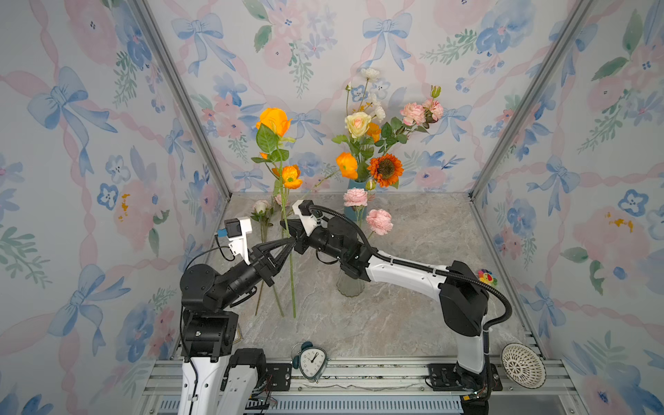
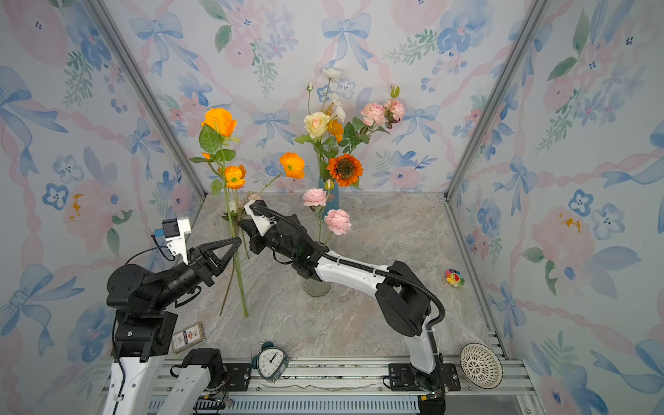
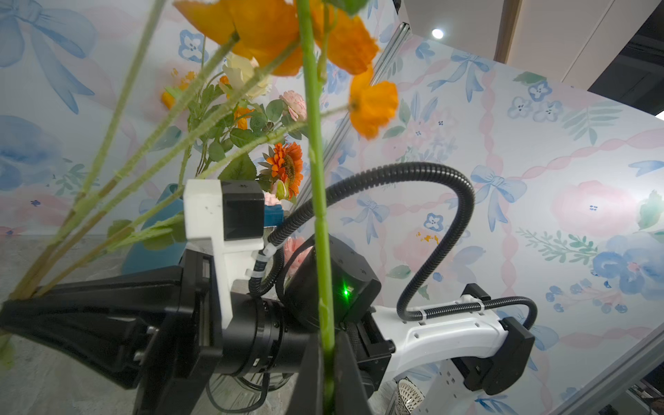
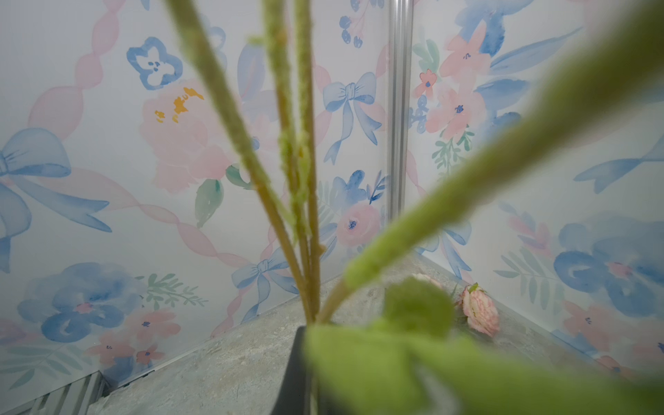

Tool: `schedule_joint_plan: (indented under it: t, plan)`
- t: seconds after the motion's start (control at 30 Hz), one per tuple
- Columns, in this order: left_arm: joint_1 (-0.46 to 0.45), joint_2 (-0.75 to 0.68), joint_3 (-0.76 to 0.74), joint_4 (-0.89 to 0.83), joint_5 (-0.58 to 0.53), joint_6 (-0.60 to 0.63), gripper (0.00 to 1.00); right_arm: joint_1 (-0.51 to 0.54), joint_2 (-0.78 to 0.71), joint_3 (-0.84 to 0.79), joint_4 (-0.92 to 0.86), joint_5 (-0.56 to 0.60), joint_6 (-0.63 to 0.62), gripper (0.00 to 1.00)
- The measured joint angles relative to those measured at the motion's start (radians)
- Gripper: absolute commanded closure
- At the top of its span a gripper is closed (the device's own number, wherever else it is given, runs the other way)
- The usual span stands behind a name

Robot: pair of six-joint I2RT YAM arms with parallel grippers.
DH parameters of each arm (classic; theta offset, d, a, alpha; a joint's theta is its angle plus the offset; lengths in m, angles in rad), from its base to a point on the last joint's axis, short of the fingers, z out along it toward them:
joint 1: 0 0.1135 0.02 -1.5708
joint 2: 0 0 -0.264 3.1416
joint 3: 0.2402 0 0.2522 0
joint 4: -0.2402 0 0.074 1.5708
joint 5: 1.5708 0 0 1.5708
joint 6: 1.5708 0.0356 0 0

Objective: Arrange the flowers into the vase

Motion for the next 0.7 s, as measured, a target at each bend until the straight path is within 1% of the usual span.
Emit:
schedule_joint_plan:
  t: [0.1, 0.23, 0.43, 0.63, 0.7]
  plan:
    - [0.014, 0.024, 0.012, -0.021, -0.018, 0.038, 1.0, 0.0, 0.0, 0.0, -0.012, -0.024, 0.005, 1.0]
    - [0.045, 0.09, 0.073, -0.041, -0.027, 0.072, 1.0, 0.0, 0.0, -0.005, -0.019, -0.047, 0.018, 1.0]
    - [0.096, 0.153, 0.164, -0.048, -0.049, 0.12, 1.0, 0.0, 0.0, -0.013, -0.053, -0.077, 0.038, 1.0]
    - [0.121, 0.18, 0.23, -0.046, -0.087, 0.158, 1.0, -0.002, 0.003, -0.023, -0.124, -0.087, 0.076, 1.0]
    - [0.126, 0.177, 0.237, -0.054, -0.103, 0.172, 1.0, -0.007, 0.022, 0.008, -0.175, -0.09, 0.099, 1.0]
